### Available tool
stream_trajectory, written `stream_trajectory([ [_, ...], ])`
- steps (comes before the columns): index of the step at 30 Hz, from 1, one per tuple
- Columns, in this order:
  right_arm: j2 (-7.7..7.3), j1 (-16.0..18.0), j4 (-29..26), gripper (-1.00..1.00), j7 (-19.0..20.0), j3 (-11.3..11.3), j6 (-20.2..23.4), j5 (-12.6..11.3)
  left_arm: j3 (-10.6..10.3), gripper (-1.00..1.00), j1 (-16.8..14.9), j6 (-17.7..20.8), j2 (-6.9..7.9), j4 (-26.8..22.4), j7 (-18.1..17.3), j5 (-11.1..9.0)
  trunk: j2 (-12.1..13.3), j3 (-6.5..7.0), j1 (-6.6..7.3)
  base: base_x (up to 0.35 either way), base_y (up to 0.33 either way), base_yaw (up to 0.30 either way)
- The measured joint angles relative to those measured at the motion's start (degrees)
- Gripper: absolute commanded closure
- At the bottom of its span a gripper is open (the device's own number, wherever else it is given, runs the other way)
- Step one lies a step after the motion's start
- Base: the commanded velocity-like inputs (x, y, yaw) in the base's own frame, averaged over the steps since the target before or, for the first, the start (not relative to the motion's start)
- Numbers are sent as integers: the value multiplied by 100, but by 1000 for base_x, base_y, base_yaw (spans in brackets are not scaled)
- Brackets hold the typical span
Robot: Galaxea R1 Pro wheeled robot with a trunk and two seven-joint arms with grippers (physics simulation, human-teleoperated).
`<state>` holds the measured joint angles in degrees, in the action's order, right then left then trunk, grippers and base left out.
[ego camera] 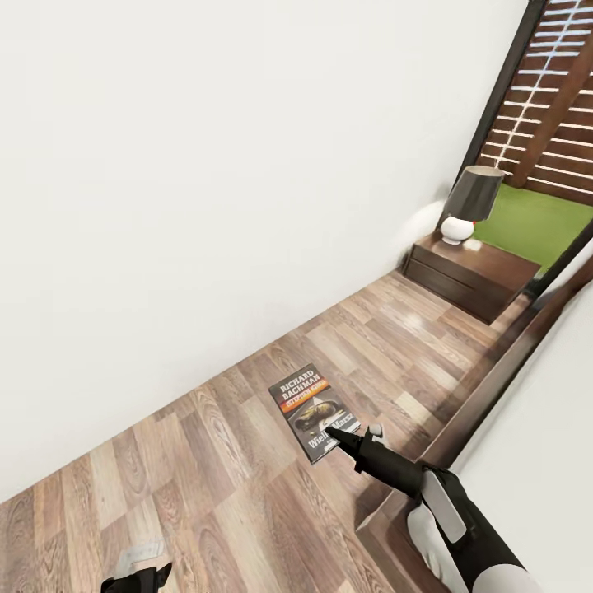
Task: In the bedroom, move the book from the bed onto either nightstand, and place the two sandals side by side next to the bed.
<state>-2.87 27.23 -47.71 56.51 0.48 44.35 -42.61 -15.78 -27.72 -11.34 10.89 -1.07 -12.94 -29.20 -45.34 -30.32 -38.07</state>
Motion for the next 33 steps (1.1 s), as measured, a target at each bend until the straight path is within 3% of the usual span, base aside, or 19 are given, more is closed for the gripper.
stream_trajectory([
  [33,0,3,0,100,0,0,-10,-1,0,-100,0,1,-1,0,-2,0,0,217,0,0,0,223],
])
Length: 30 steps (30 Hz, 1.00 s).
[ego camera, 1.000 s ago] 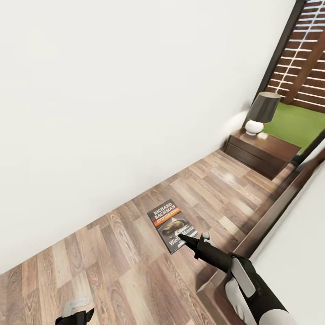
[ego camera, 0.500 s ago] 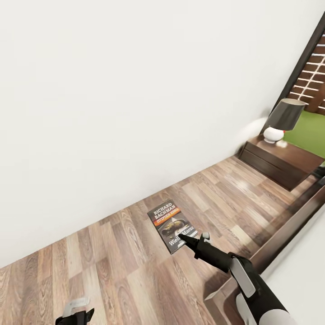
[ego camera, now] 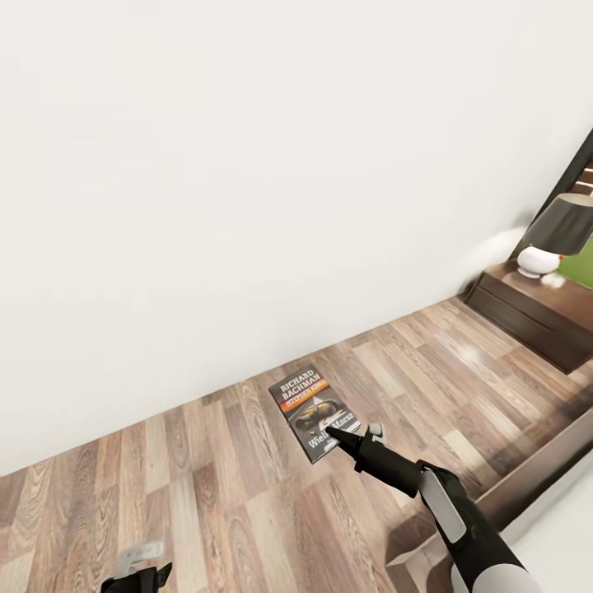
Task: In the bedroom, move the book from the bed onto either nightstand, and place the two sandals side by side next to the bed.
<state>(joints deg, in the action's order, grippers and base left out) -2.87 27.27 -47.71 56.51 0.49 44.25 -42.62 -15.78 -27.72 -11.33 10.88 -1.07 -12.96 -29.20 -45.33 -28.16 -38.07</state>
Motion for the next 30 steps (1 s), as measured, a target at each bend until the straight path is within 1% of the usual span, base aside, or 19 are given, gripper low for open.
stream_trajectory([
  [27,-2,-1,3,100,-13,-6,1,-20,1,-100,0,1,0,0,-1,0,0,178,0,0,0,223],
  [30,-7,-4,108,100,-34,-7,-20,10,-1,-100,0,3,-2,0,-5,0,0,197,0,0,0,223],
])
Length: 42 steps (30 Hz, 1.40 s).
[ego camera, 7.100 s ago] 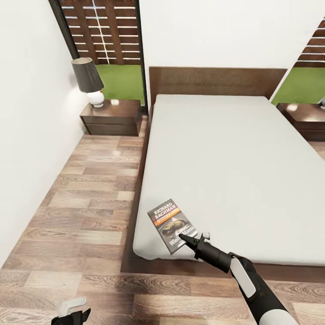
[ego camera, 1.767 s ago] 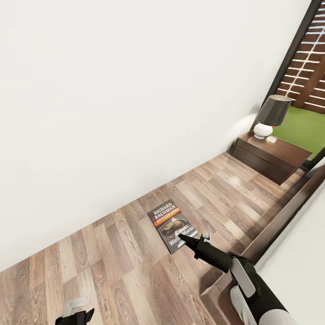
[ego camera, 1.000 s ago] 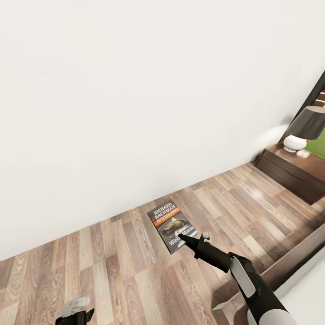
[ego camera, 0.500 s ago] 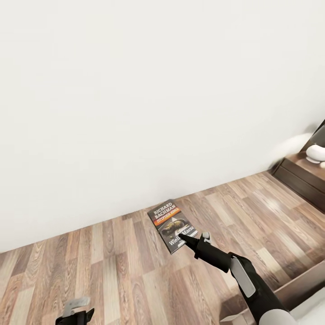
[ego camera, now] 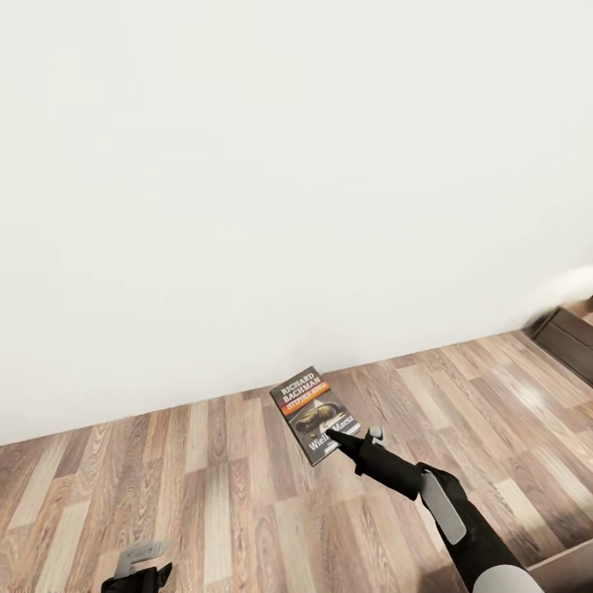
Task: In the bedroom, move the book from the bed onto either nightstand, and place the two sandals side by side next to the bed.
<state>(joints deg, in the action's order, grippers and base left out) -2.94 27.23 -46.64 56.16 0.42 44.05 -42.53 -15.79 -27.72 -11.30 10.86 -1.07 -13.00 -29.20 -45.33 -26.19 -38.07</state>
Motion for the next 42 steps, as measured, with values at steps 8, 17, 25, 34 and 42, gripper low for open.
stream_trajectory([
  [8,-434,4,2236,100,-17,5,-1519,35,-7,-100,0,4,-149,0,-2,14,0,52,0,0,0,224],
  [17,-842,4,3582,100,-29,1,-2753,7,-8,-100,12,5,-218,0,-2,18,0,112,0,0,0,227],
  [25,-1224,2,4045,100,-30,10,-3205,5,-7,-100,17,5,-291,1,-2,18,0,162,0,0,0,190],
  [34,-1478,0,4312,100,-36,0,-3768,7,-9,-100,16,4,-376,2,-2,19,0,188,0,0,0,26],
  [42,-1547,-1,4564,100,-37,14,-3830,6,-7,-100,25,6,-485,2,-1,18,0,258,0,0,0,1],
])
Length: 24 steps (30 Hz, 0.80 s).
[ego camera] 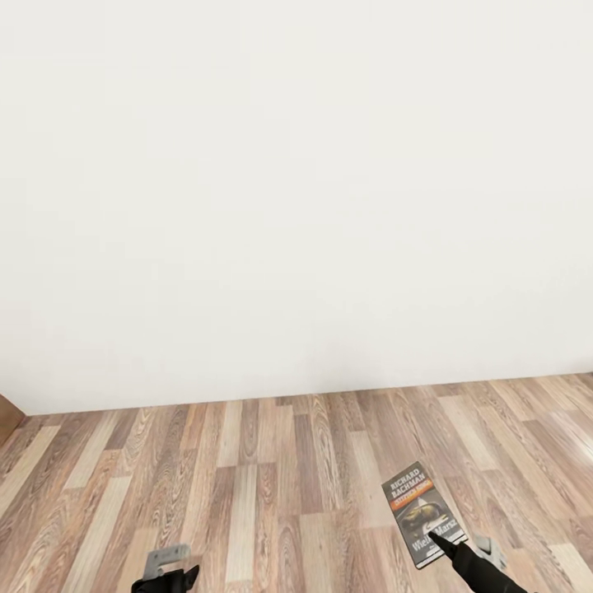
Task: In the bedroom, move the book from the bed onto either nightstand, and place the two sandals side by side next to the bed.
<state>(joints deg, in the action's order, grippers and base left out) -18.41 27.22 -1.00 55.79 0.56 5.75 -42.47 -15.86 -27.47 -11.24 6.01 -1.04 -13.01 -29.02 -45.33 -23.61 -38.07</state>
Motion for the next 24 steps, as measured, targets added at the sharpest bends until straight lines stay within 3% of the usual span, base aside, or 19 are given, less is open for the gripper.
stream_trajectory([
  [13,-12,0,11,100,0,-1,-6,-1,-4,-100,0,7,-27,0,-22,8,0,122,0,0,0,0],
  [17,-12,2,11,100,-5,-1,-72,-5,-3,-100,1,7,-172,0,-18,9,0,160,0,0,0,0],
  [24,-12,2,10,100,-12,-1,-151,-8,0,-100,1,7,-219,0,-15,9,0,226,0,0,0,0],
])
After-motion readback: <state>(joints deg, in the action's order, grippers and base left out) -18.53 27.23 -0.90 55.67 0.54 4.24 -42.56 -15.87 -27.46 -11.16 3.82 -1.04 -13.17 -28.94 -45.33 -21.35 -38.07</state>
